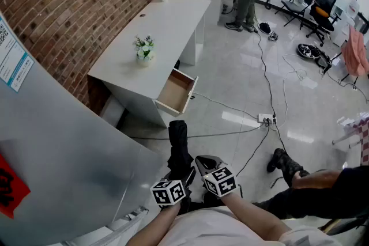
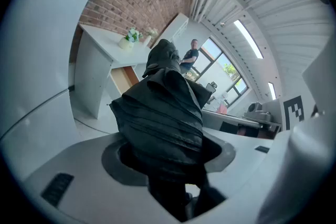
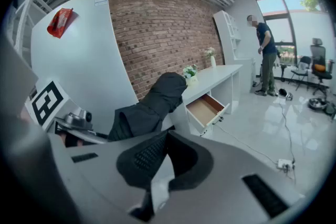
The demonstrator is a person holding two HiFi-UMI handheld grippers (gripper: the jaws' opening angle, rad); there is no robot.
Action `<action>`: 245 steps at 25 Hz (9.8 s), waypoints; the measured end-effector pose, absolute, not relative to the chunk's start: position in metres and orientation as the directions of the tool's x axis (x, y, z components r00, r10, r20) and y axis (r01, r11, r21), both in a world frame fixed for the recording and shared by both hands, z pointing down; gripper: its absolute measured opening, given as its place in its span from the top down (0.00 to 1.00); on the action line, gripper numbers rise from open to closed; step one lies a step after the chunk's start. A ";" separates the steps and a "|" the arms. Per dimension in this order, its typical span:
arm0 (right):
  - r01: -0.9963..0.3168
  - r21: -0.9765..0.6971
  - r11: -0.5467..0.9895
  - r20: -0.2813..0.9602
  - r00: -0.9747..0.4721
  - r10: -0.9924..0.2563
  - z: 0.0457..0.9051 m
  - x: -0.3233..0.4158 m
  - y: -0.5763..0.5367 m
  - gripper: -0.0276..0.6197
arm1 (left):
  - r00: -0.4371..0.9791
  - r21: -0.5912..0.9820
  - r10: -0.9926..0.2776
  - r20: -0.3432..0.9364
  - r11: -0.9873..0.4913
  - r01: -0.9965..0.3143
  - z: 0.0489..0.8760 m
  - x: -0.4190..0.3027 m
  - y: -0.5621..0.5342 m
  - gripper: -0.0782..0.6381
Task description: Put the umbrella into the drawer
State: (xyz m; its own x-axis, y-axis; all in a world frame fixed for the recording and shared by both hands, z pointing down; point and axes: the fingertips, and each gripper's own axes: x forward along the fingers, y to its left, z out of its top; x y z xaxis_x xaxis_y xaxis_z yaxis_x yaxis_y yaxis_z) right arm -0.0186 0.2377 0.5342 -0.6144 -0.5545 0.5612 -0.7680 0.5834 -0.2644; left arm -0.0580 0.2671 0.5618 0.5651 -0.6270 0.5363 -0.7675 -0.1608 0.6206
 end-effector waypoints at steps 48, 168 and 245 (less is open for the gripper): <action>-0.731 -0.335 0.594 0.604 -0.651 -0.461 0.567 0.091 0.182 0.93 | 0.415 0.577 -0.667 0.619 0.026 -0.817 0.587 0.035 0.202 0.54; -0.521 -0.160 0.838 0.870 -0.476 -0.130 0.751 0.037 -0.218 0.93 | 0.143 0.335 -0.347 0.927 0.590 -0.735 0.864 -0.066 -0.207 0.53; -0.488 -0.359 0.796 0.650 -0.742 -0.162 0.586 -0.004 -0.081 0.93 | 0.168 0.425 -0.698 0.696 0.212 -0.880 0.609 -0.073 -0.053 0.88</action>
State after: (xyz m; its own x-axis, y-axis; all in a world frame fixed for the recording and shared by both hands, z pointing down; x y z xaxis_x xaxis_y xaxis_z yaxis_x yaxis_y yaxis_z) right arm -0.0041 -0.0812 0.5858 -0.7425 -0.1617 0.6501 -0.4875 0.7960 -0.3588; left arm -0.0725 -0.0527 0.6092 0.1684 -0.6980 0.6960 -0.8799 0.2118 0.4253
